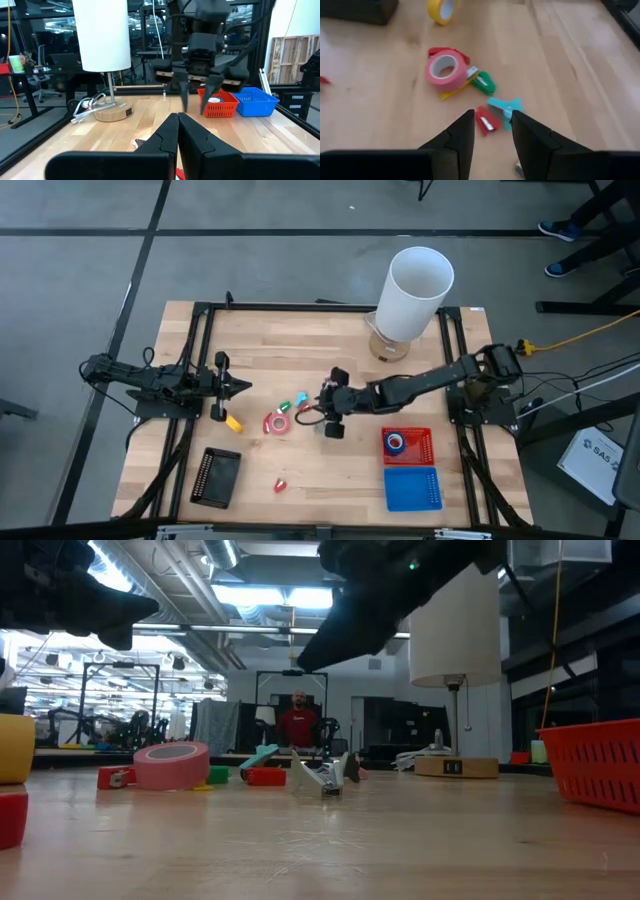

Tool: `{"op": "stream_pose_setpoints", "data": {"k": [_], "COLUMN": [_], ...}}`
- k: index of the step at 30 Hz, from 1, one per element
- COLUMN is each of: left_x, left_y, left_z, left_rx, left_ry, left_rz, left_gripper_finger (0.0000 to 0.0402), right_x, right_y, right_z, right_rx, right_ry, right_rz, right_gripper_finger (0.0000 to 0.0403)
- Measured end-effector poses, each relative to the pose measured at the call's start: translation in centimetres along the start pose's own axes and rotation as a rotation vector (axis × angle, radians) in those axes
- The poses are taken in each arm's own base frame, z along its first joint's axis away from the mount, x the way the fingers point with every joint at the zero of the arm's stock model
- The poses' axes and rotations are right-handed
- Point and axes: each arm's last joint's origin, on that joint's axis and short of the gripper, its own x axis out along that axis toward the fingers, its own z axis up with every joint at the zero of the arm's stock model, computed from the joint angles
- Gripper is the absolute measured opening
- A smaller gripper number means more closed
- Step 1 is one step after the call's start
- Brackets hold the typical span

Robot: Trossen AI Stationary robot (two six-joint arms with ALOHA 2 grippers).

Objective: Pick and place Stapler, Stapler remover, tape
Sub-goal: Put the black staple remover into the blue basket

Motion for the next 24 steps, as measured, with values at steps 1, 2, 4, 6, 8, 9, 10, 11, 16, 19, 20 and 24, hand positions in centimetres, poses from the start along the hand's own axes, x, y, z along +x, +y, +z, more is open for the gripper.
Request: {"op": "stream_pose_setpoints", "data": {"k": [1,2,4,6,8,9,10,11,16,19,20,24], "left_x": [0.0,0.0,0.0,0.0,0.0,0.0,0.0,0.0,0.0,0.0,0.0,0.0], "left_y": [0.0,0.0,0.0,0.0,0.0,0.0,0.0,0.0,0.0,0.0,0.0,0.0], "left_z": [0.0,0.0,0.0,0.0,0.0,0.0,0.0,0.0,0.0,0.0,0.0,0.0], "left_rx": [-0.001,0.000,0.000,0.000,0.000,0.000,0.000,0.000,0.000,0.000,0.001,0.000], "left_ry": [-0.001,-0.001,-0.001,-0.001,-0.001,-0.001,0.000,0.000,-0.001,0.000,0.002,0.001], "left_rz": [-0.001,0.000,0.000,0.000,0.000,0.000,0.000,0.000,0.000,-0.001,0.000,0.000], "left_gripper_finger": [0.0004,0.0004,0.0004,0.0004,0.0004,0.0004,0.0004,0.0004,0.0004,0.0004,0.0004,0.0004], "right_x": [0.1,0.1,0.2,0.5,0.9,1.3,1.6,1.9,3.5,4.1,4.4,5.0], "right_y": [-0.2,-0.4,-0.7,-0.9,-1.0,-1.1,-1.1,-1.2,-0.7,-0.2,-0.1,-0.1], "right_z": [0.0,0.0,0.0,-0.2,-0.5,-0.7,-0.7,-0.7,0.3,1.4,1.6,2.2], "right_rx": [-0.004,-0.004,0.016,0.025,0.025,0.029,0.043,0.054,0.036,-0.049,-0.084,-0.190], "right_ry": [0.003,0.008,0.010,0.016,0.031,0.037,0.030,0.035,0.030,0.005,0.001,-0.015], "right_rz": [-0.005,-0.009,-0.015,-0.021,-0.031,-0.036,-0.039,-0.043,0.035,0.094,0.104,0.118], "right_gripper_finger": [0.0131,0.0131,0.0131,0.0131,0.0131,0.0131,0.0131,0.0131,0.0131,0.0131,0.0131,0.0131]}}
